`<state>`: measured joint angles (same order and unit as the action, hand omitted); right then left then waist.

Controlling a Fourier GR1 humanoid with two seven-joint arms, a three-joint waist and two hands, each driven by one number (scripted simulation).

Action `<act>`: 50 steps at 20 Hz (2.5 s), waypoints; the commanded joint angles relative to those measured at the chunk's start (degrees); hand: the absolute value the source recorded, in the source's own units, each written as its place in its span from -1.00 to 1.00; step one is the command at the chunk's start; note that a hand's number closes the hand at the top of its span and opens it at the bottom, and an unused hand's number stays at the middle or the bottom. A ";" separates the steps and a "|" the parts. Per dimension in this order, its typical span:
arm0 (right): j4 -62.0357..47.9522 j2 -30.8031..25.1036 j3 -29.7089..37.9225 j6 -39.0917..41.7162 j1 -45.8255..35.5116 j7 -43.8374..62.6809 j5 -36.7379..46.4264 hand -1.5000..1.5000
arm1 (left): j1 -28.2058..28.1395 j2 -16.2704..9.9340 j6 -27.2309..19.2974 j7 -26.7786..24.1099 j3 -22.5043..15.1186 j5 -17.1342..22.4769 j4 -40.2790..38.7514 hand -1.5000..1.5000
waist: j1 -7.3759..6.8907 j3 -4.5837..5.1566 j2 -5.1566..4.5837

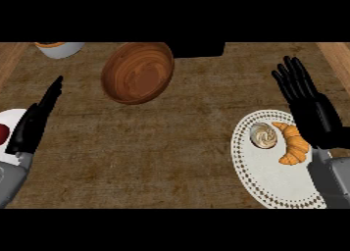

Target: Pick the croissant from the placemat and place it in the bowl

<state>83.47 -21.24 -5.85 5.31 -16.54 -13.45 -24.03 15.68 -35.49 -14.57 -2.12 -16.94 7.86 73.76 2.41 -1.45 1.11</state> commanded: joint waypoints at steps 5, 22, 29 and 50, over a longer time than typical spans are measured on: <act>-4.07 -7.13 -4.73 -1.33 9.98 7.13 10.08 1.00 | -0.25 9.40 -2.06 0.83 2.17 6.74 6.91 0.00 | -2.06 1.58 -0.98; 14.70 -4.64 7.20 -33.82 26.28 1.23 26.62 -1.00 | -6.71 16.61 -2.49 -0.08 -0.28 5.88 11.55 0.00 | -2.26 1.55 -1.01; 23.15 -11.82 7.57 -27.96 24.70 25.70 28.97 -1.00 | -2.19 21.00 -5.31 2.31 -0.87 2.53 8.47 0.00 | -2.07 1.53 -1.18; 9.67 -5.65 6.46 -10.87 22.05 30.11 32.63 -1.00 | -4.24 23.77 2.84 1.97 5.45 -0.60 7.93 0.00 | -2.24 1.45 -1.12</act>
<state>96.74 -29.81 -0.04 -6.93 4.62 21.91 7.13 10.42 -13.17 -13.68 1.22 -13.00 8.20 84.62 0.06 0.00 0.01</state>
